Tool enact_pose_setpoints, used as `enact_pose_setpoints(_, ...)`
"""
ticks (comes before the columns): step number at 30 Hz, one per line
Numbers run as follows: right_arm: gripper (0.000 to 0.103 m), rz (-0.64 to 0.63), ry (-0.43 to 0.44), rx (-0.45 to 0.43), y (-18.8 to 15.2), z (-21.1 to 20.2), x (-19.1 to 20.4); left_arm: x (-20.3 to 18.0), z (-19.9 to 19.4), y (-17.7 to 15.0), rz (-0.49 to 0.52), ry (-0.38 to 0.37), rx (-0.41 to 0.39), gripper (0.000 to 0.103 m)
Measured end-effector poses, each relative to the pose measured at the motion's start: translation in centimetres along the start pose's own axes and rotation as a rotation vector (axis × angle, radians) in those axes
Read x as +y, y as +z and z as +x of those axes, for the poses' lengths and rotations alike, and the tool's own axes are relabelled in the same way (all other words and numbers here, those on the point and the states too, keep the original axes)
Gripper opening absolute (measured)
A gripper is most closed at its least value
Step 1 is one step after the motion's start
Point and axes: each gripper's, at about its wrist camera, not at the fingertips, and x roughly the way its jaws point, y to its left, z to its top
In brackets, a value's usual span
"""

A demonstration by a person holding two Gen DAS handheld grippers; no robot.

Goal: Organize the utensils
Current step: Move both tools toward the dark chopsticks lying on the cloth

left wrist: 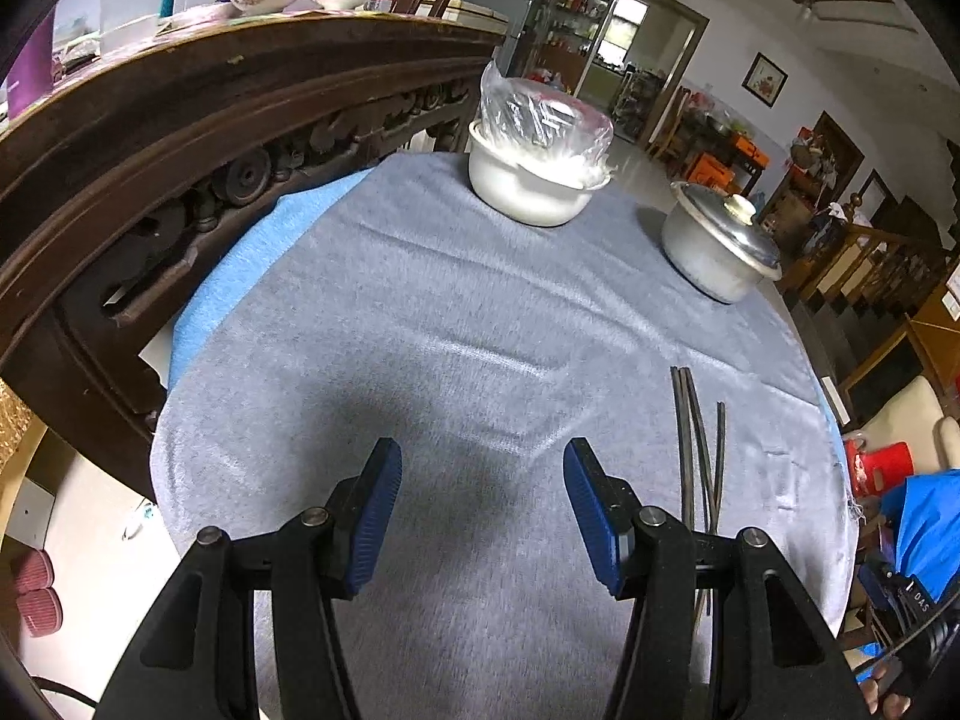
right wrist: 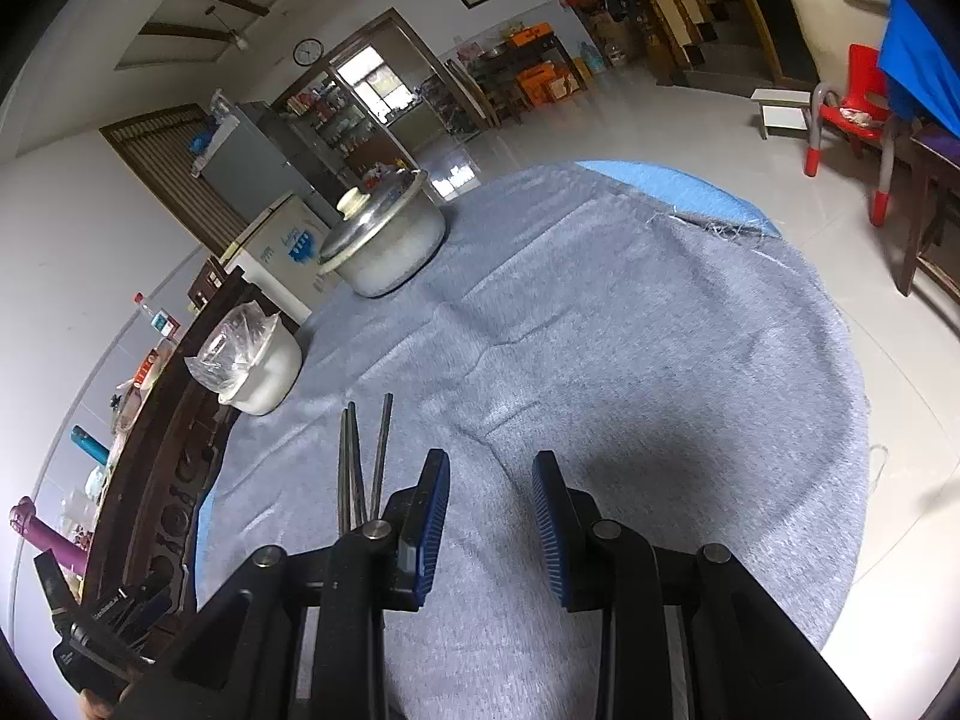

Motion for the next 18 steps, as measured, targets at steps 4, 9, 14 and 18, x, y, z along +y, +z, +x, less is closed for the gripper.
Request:
enact_pose_setpoints(4,0.031,-0.017,0.014,0.036,0.8,1.7,0.7,-0.9,1.1,0.7,0.026,0.001,0.012,0.057)
enact_pose_setpoints(9,0.031,-0.054,0.058,0.122,2.0,5.4,1.9,-2.5,2.9,1.8,0.079,-0.001,0.028,0.057)
enact_pose_setpoints(14,0.031,-0.103,0.096,0.23,3.1,9.9,4.0,-4.6,5.2,2.3,0.135,-0.029,0.062,0.057)
enact_pose_setpoints(18,0.031,-0.165,0.128,0.279,3.4,12.7,6.3,-6.5,6.7,2.3,0.17,-0.062,0.094,0.057)
